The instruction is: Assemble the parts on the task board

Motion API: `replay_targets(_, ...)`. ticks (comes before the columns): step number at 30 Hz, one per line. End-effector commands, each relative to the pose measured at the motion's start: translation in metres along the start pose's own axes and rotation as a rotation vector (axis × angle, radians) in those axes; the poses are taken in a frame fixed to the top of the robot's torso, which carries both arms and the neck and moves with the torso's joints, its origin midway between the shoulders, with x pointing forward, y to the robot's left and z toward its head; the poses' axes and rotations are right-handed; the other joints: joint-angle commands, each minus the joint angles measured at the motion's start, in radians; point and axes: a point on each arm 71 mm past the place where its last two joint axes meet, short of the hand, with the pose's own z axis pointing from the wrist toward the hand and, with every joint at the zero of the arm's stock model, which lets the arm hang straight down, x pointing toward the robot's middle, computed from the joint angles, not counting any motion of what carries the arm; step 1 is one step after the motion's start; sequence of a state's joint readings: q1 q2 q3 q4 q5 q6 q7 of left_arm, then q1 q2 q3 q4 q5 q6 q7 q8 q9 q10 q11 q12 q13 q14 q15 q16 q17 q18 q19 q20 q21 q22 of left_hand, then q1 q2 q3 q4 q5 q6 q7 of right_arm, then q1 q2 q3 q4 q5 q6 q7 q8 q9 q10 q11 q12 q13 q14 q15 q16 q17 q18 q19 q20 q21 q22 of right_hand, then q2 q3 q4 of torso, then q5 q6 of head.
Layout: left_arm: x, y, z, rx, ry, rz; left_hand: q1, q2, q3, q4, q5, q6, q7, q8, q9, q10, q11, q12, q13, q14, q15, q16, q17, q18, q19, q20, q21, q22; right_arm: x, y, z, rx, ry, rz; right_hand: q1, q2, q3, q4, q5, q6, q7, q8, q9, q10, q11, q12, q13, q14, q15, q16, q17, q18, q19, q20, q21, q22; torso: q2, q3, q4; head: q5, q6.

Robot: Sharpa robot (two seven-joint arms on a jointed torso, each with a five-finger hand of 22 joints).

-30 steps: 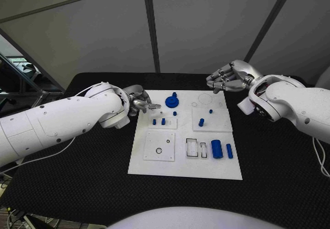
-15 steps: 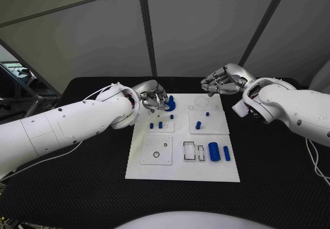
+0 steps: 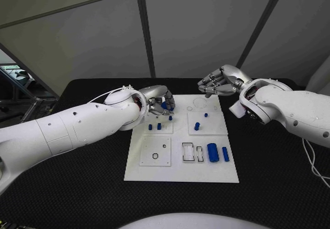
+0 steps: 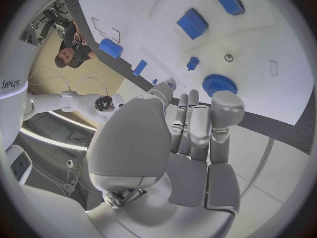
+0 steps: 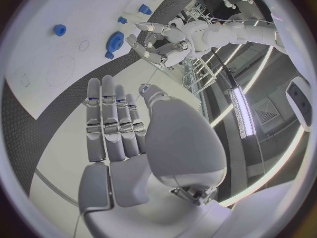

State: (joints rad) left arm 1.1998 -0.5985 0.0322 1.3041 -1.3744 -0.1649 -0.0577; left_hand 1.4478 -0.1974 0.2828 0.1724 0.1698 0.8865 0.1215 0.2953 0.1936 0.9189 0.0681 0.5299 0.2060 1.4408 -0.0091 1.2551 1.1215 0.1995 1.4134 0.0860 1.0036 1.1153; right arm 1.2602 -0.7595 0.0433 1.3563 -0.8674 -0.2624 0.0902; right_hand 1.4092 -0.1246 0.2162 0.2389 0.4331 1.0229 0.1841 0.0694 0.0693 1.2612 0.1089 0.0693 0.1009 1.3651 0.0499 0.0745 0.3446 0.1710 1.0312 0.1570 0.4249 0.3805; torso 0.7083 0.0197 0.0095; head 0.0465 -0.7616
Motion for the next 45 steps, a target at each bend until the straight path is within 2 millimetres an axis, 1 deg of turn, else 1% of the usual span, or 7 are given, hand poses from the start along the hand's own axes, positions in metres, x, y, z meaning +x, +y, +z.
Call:
replay_targets(1,0.005,-0.002,0.002,-0.001,0.062,0.068,-0.006,-0.002,-0.010,-0.001,-0.004,0.008,0.002,-0.009,-0.007,-0.003,0.002,-0.009,-0.008,0.013,-0.001,0.019,0.012,-0.097,0.020,-0.001,0.055,0.045,0.001,0.003,0.001,-0.017,0.002,-0.009,0.003,0.003,0.004,-0.001,0.006,-0.005,-0.002,0.003,0.001,-0.006,-0.002,0.000,-0.002,0.005,-0.003,-0.006,-0.001,0.011,0.008,-0.001,-0.006,-0.001,0.000,0.0002,0.0002,-0.001,-0.001)
replay_targets(7,0.010,-0.004,0.007,-0.019,0.101,0.085,-0.007,0.000,-0.019,-0.002,-0.003,0.015,0.000,-0.014,-0.015,-0.001,0.000,-0.018,-0.019,0.023,-0.003,0.034,0.014,-0.107,0.037,-0.003,0.113,0.093,0.001,0.003,0.001,-0.017,0.005,-0.009,0.003,0.003,0.004,-0.001,0.006,-0.005,-0.002,0.003,0.001,-0.006,-0.002,0.000,-0.002,0.005,-0.003,-0.006,-0.001,0.011,0.008,-0.001,-0.006,-0.001,-0.001,0.0008,0.0001,0.003,-0.005)
replay_targets(15,0.013,-0.003,0.010,-0.041,0.118,0.100,-0.007,0.001,-0.021,-0.003,-0.004,0.017,0.000,-0.016,-0.017,0.001,0.000,-0.020,-0.021,0.024,-0.004,0.034,0.011,-0.108,0.039,-0.003,0.120,0.100,0.002,0.003,0.001,-0.016,0.007,-0.009,0.003,0.003,0.004,-0.001,0.006,-0.005,-0.002,0.003,0.001,-0.006,-0.002,0.000,-0.002,0.005,-0.003,-0.006,-0.001,0.011,0.008,-0.001,-0.006,-0.001,-0.003,-0.0003,0.0024,0.000,-0.005)
replay_targets(19,0.013,-0.001,0.012,-0.047,0.120,0.105,-0.004,0.003,-0.021,-0.005,-0.003,0.019,0.000,-0.016,-0.018,0.001,0.000,-0.022,-0.024,0.025,-0.004,0.035,0.009,-0.109,0.041,-0.003,0.128,0.106,0.002,0.003,0.002,-0.016,0.007,-0.010,0.003,0.002,0.004,-0.001,0.006,-0.005,-0.001,0.003,0.001,-0.006,-0.002,-0.001,-0.002,0.005,-0.003,-0.006,-0.001,0.011,0.008,-0.001,-0.006,-0.001,-0.002,0.0009,0.0015,0.002,-0.005)
replay_targets(25,0.014,0.000,0.013,-0.054,0.130,0.108,0.009,0.016,-0.013,-0.011,-0.002,0.031,-0.002,-0.016,-0.021,0.007,0.000,-0.028,-0.032,0.025,-0.004,0.037,0.004,-0.110,0.041,-0.003,0.136,0.115,0.002,0.004,0.002,-0.016,0.008,-0.009,0.003,0.002,0.004,-0.001,0.006,-0.005,-0.001,0.003,0.001,-0.006,-0.002,-0.001,-0.002,0.005,-0.003,-0.006,-0.001,0.011,0.008,-0.001,-0.006,-0.001,-0.001,0.0007,-0.0003,0.002,-0.005)
replay_targets(43,0.020,-0.002,0.016,-0.058,0.159,0.108,0.037,0.036,0.019,-0.029,-0.001,0.051,-0.003,-0.021,-0.032,0.046,-0.007,-0.032,-0.044,0.025,-0.009,0.045,-0.006,-0.111,0.037,-0.006,0.148,0.131,0.003,0.004,0.002,-0.018,0.012,-0.009,0.003,0.003,0.005,-0.001,0.007,-0.005,-0.001,0.002,0.001,-0.006,-0.001,0.000,-0.002,0.006,-0.003,-0.006,-0.001,0.011,0.008,-0.001,-0.007,-0.001,-0.002,0.0013,0.0006,0.003,-0.010)
replay_targets(45,0.020,-0.002,0.017,-0.060,0.163,0.108,0.041,0.038,0.025,-0.033,-0.001,0.052,-0.003,-0.022,-0.033,0.054,-0.009,-0.030,-0.044,0.025,-0.010,0.046,-0.007,-0.111,0.037,-0.007,0.151,0.134,0.003,0.005,0.002,-0.019,0.012,-0.008,0.005,0.009,0.009,-0.001,0.009,-0.005,-0.001,0.003,0.001,-0.006,-0.002,0.000,-0.002,0.006,-0.003,-0.006,-0.001,0.011,0.009,-0.001,-0.007,-0.001,-0.002,0.0013,0.0004,0.002,-0.011)
